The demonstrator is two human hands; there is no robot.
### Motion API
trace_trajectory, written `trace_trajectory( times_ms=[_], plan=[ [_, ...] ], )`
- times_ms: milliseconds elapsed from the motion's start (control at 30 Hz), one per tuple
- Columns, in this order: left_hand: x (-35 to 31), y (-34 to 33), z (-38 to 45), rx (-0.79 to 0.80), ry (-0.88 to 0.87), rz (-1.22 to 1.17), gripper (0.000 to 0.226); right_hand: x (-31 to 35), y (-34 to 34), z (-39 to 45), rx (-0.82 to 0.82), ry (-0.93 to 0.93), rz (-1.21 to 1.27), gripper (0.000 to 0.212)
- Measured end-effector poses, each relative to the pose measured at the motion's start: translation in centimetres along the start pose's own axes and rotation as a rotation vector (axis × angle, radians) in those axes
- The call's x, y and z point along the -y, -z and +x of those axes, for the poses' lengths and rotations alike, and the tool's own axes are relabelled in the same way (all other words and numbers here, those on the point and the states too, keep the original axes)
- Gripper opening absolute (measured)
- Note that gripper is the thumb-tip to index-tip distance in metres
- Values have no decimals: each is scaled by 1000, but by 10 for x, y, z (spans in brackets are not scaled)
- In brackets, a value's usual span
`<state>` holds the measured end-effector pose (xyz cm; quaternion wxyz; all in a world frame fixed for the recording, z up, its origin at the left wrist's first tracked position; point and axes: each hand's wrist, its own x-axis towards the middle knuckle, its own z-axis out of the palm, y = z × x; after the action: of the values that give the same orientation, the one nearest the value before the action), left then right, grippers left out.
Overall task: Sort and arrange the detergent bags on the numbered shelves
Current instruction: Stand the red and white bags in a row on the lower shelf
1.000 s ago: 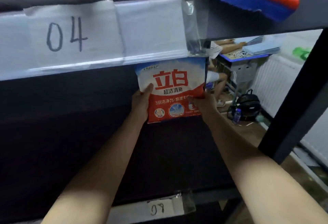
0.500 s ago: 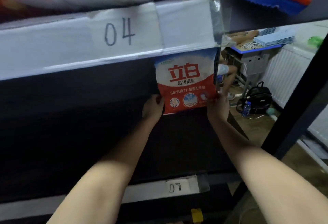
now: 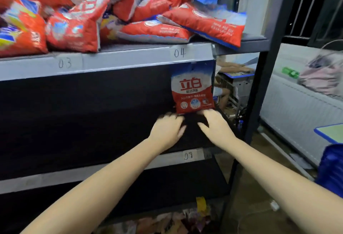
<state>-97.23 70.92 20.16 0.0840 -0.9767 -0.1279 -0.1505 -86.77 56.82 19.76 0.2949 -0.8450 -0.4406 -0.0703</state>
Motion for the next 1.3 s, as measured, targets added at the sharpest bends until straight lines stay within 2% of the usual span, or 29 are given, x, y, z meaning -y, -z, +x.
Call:
trace_trajectory(
  times_ms=[133,233,333,367,433,500,600,700,800,1000,1067,1167,1233,1300],
  plan=[
    [-3,81,-16,-264,-122,-45,38,44,73,-16,-172,180,-2,40],
    [4,143,-11,-433,-147,-87,37,69,132,-9,-367,249,17,36],
    [15,188,8,-665,-137,-129,43,76,179,17,-556,171,52,34],
    [18,197,17,-671,-96,-147,43,73,190,29,-565,82,67,35],
    [24,209,39,-590,31,-176,38,64,206,53,-496,-139,21,41],
    [32,214,66,-553,137,-232,37,56,213,72,-367,-281,-92,47],
    [41,215,105,-481,302,-291,43,56,218,89,-195,-329,-218,55],
    [43,211,128,-407,445,-309,54,59,220,101,-120,-318,-211,52],
    [48,213,143,-409,503,-382,60,56,216,114,-135,-319,-20,49],
    [46,218,138,-451,452,-510,55,45,208,107,-328,-326,292,40],
    [38,219,127,-490,452,-572,52,42,202,95,-366,-357,648,40],
    [20,216,102,-528,404,-658,44,42,194,69,-273,-453,1259,35],
    [9,209,81,-565,381,-707,40,40,188,52,-207,-507,1469,34],
    [0,200,61,-603,360,-786,32,36,181,35,-164,-541,1543,36]
  ],
)
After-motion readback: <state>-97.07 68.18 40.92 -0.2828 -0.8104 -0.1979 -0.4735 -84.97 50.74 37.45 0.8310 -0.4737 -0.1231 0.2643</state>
